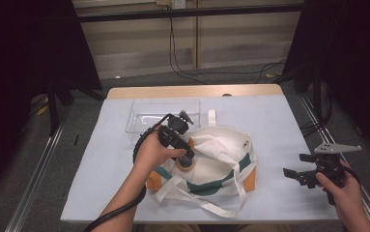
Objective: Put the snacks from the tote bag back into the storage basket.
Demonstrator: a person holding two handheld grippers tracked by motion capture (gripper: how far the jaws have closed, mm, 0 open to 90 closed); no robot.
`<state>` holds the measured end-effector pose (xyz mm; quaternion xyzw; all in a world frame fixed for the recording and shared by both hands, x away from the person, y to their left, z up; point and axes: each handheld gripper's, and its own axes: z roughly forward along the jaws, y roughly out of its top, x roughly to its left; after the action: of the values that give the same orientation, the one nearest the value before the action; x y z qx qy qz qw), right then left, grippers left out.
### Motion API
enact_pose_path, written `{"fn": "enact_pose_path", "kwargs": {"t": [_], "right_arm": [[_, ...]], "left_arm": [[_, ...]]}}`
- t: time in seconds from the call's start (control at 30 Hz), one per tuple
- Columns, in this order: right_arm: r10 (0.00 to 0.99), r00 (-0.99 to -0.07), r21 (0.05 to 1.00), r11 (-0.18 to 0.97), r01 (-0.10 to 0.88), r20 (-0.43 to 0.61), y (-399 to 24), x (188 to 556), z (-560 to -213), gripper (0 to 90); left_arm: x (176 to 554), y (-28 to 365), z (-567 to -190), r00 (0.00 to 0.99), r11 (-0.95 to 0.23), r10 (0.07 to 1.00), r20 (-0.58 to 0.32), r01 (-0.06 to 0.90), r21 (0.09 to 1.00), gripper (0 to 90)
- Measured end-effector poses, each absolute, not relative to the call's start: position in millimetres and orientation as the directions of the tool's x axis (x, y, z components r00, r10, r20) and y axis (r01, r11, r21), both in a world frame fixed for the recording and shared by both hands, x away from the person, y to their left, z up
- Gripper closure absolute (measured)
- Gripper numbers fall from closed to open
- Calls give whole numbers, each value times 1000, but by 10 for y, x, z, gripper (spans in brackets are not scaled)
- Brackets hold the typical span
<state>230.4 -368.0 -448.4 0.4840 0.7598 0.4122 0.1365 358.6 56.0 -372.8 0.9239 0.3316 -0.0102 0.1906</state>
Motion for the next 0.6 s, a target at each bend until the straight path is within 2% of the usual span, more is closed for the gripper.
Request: {"fn": "enact_pose_path", "kwargs": {"t": [0.6], "right_arm": [[845, -495, 761, 186, 622, 199, -3691, 2306, -4487, 36]], "left_arm": [[3593, 522, -3580, 786, -731, 601, -143, 613, 300, 299]]}}
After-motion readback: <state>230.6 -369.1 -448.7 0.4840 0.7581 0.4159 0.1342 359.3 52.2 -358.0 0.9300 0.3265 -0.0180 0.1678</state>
